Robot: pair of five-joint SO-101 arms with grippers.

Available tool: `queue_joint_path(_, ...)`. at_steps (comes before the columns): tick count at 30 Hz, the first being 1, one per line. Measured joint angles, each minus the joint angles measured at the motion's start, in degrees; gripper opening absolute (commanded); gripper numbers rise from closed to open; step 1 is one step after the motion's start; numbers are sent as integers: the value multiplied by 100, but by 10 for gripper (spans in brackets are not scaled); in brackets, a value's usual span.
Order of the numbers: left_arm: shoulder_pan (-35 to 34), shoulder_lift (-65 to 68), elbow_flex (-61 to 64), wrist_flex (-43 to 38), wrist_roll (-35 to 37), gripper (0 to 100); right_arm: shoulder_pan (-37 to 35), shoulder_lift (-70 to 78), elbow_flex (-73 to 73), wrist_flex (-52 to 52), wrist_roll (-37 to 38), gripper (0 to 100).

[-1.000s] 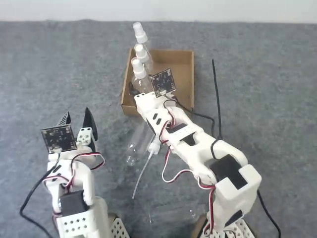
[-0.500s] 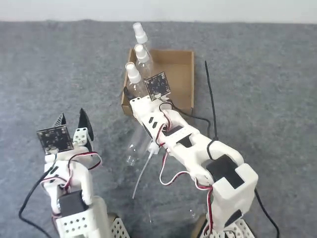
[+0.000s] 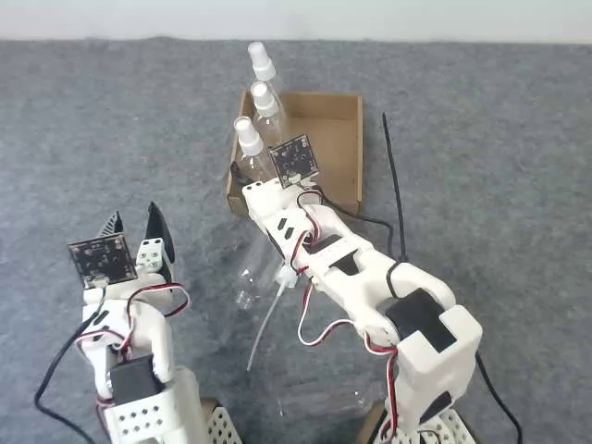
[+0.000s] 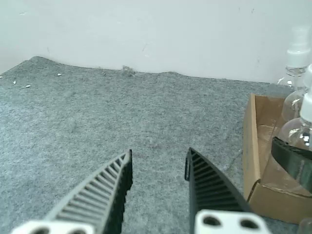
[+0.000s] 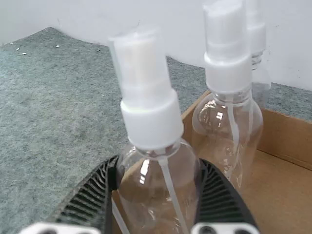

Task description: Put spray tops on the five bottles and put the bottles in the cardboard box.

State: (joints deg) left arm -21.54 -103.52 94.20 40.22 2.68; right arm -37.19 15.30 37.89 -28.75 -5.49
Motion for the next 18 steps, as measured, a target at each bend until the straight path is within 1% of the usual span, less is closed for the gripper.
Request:
queue_joint_path(3, 0, 0, 0, 0, 0, 166, -9, 0, 0, 0, 62, 203)
queue_joint_path(5, 0, 0, 0, 0, 0, 166, -9, 0, 0, 0, 202, 234)
queue_joint_path(16, 0, 0, 0, 0, 0, 166, -35, 0, 0, 44, 290, 240)
queue_joint_path(18, 0, 0, 0, 0, 0, 166, -105, 0, 0, 185, 290, 262)
